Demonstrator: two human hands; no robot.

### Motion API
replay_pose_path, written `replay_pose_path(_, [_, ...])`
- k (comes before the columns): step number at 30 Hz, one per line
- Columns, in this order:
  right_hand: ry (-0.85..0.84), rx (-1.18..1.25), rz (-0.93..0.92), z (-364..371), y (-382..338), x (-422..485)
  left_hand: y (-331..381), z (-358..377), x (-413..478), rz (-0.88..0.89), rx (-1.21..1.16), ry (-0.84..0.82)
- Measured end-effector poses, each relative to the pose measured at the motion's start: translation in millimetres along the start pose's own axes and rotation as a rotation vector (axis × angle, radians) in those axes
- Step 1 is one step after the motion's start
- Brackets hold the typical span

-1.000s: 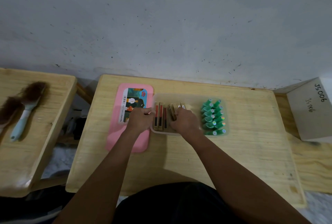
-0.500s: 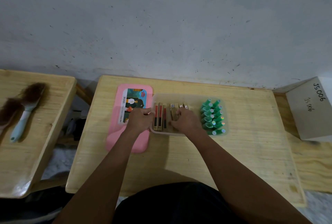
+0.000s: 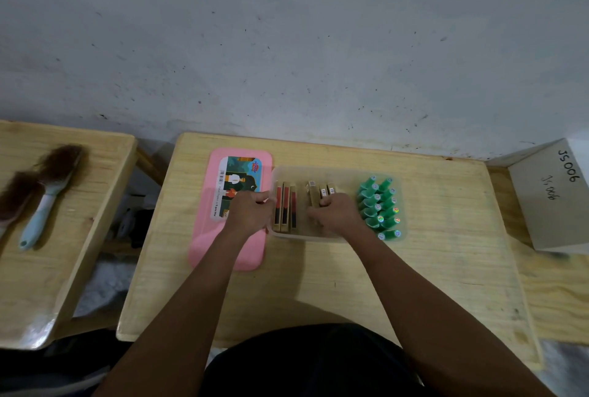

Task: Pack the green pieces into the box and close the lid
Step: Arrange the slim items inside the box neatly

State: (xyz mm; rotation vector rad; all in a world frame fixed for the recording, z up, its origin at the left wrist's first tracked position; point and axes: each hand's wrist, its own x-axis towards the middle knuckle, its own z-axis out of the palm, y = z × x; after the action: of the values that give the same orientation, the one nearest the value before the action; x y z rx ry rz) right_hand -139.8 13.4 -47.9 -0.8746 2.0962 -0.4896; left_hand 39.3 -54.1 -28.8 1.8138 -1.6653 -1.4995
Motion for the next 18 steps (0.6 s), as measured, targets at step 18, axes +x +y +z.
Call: replay_pose_path(18, [-0.352,0.839,0.17,-29.9,0.1,-9.3,-1.8,1.1,1.2,0.01,0.025,0.013])
